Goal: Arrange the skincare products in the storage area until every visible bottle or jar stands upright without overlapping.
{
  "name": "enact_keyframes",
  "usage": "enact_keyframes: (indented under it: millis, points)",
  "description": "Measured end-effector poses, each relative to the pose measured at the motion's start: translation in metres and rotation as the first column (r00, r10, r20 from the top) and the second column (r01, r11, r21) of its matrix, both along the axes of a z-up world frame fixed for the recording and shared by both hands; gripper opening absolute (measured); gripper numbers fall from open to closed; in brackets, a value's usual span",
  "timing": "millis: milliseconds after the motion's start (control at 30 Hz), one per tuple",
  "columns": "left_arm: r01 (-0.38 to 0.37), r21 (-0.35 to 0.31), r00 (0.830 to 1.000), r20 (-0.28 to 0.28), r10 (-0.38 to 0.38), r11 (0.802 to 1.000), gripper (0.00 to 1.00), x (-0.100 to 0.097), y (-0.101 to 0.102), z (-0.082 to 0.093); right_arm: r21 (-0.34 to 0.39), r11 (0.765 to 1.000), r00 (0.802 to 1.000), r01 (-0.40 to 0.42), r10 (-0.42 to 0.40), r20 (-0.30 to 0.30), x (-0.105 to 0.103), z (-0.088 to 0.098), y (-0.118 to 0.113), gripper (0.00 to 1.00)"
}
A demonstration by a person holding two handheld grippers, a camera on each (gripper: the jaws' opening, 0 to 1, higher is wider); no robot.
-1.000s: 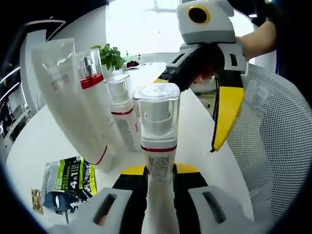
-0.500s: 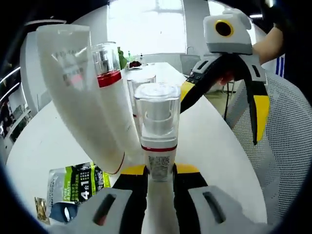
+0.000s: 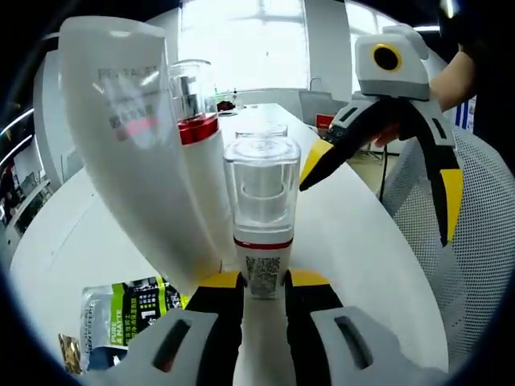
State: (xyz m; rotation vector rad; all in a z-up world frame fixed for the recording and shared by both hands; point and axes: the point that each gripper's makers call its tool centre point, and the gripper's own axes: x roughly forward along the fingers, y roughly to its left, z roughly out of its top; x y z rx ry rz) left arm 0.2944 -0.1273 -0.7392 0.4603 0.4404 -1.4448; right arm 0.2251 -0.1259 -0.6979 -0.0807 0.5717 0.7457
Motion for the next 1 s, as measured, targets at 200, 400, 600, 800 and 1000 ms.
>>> enact_keyframes:
  millis: [200,400,600,800,1000]
  points:
    - [-0.003,0.0,1.0,-0.012,0.003,1.0,0.16,0.002,0.002,-0.003,0.001,1.0,1.0,-0.001,0.001,-0.005,0.0,-0.001,0.0,0.75]
    - [-0.023,-0.003,0.999,-0.031,0.023,1.0,0.16,0.003,0.005,-0.004,0.019,1.0,1.0,0.017,-0.017,-0.004,0.003,0.002,-0.002,0.76]
    - [-0.034,-0.007,0.999,-0.029,0.034,0.999,0.18,0.003,0.008,0.0,0.02,1.0,1.0,0.02,-0.02,-0.004,0.003,0.002,-0.003,0.76]
    - [-0.046,0.011,0.998,-0.034,0.047,0.999,0.22,-0.002,0.015,0.002,0.019,1.0,1.0,0.017,-0.017,-0.003,0.003,0.003,-0.003,0.78]
    - [-0.102,0.005,0.993,-0.051,0.102,0.995,0.35,-0.005,0.03,0.006,0.015,1.0,1.0,0.014,-0.014,0.0,0.001,0.004,-0.002,0.82]
